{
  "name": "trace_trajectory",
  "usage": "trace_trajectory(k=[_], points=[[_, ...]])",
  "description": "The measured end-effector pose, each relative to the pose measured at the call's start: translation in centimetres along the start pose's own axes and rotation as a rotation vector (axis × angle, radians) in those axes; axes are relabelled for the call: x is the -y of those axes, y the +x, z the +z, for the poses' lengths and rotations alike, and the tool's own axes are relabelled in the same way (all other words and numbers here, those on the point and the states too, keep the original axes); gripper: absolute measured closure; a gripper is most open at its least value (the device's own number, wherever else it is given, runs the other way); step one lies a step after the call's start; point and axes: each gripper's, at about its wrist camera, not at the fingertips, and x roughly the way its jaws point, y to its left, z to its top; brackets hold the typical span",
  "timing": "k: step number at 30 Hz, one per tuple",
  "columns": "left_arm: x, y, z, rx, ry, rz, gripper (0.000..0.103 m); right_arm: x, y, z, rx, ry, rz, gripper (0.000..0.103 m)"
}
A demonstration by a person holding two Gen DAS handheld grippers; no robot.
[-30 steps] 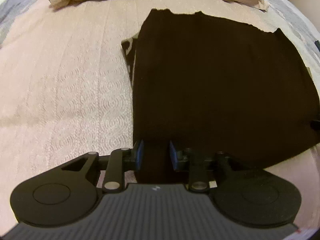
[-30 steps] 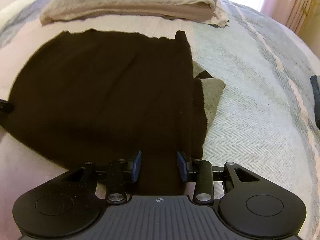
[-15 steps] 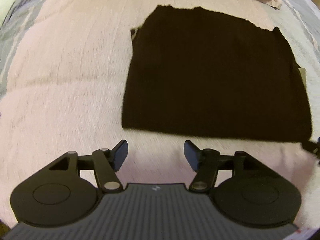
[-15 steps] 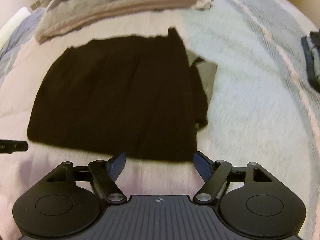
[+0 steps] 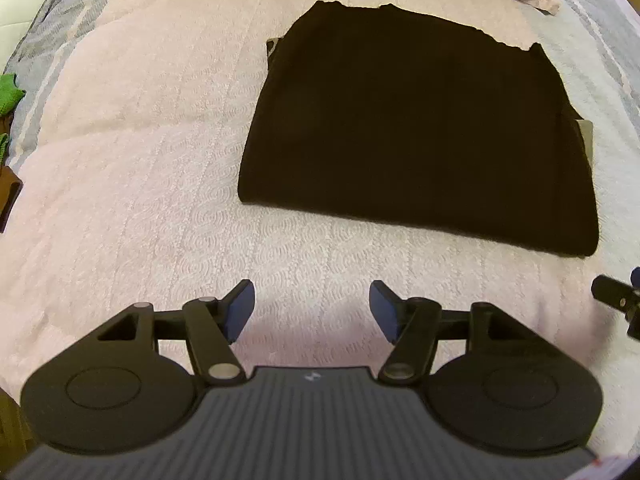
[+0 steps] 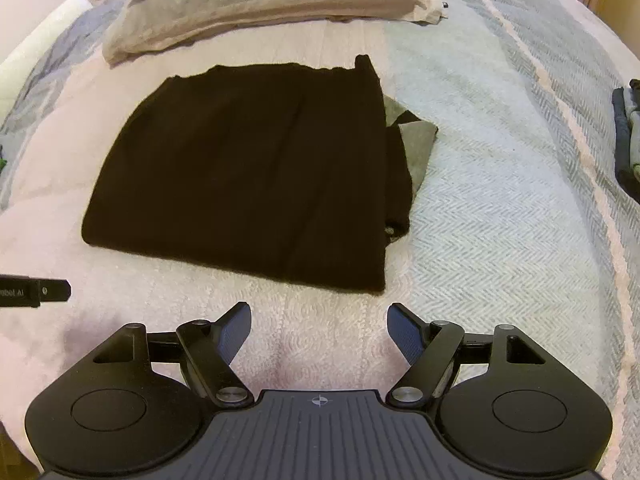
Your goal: Fold large clothes
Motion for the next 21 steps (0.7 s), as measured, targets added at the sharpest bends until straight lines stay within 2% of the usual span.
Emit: trace_trajectory(k=[3, 6, 8, 10, 14, 16, 18, 21], points=[[-0.2, -0.4, 0.3, 0.028, 0.007, 0.0, 0.04, 2.9, 0.1, 0.8, 0.052, 0.108, 0.07, 0.031], [-1.0, 0.2, 1.3, 0.086, 0.002, -0.004, 0.039, 5.7, 1.5, 1.9, 0.128, 0.164, 0.066, 0.031], [-1.5, 1.0, 2.2, 0.126, -0.004, -0.011, 0.039, 7.2, 3.3, 2.8, 0.139, 0.191, 0.073, 0.031], [-2.5, 2.4, 3.4, 0.16, -0.015, -0.049, 0.039, 9.2, 5.2, 3.4, 0.152, 0.268, 0.127, 0.031], [-4.4, 4.8, 5.7, 0.178, -0.047, -0.097, 0.039, 13.1, 8.6, 4.0, 0.186, 0.439, 0.293, 0.029], [-5.4, 6.0, 6.8, 0.175, -0.069, -0.123, 0.038, 14.4, 9.9, 4.4, 0.194, 0.493, 0.376, 0.024], [-6.3, 7.0, 7.4, 0.17, -0.094, -0.159, 0.038, 14.8, 11.0, 5.1, 0.183, 0.501, 0.44, 0.016], [-7.4, 8.5, 8.2, 0.155, -0.129, -0.209, 0.038, 13.9, 12.1, 6.2, 0.145, 0.438, 0.481, 0.015]])
